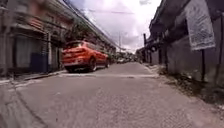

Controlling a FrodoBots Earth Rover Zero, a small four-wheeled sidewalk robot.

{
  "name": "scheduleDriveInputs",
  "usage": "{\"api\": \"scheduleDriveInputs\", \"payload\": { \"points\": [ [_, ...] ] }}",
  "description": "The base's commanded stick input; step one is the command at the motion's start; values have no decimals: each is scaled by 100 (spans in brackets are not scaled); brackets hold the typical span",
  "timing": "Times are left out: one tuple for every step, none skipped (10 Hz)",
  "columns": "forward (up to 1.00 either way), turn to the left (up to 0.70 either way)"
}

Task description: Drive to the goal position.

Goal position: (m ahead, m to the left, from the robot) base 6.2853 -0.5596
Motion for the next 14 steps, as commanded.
{"api": "scheduleDriveInputs", "payload": {
  "points": [
    [100,0],
    [100,0],
    [100,0],
    [100,-9],
    [100,-27],
    [100,-27],
    [100,-13],
    [100,0],
    [100,0],
    [100,0],
    [100,0],
    [100,0],
    [100,0],
    [100,0]
  ]
}}
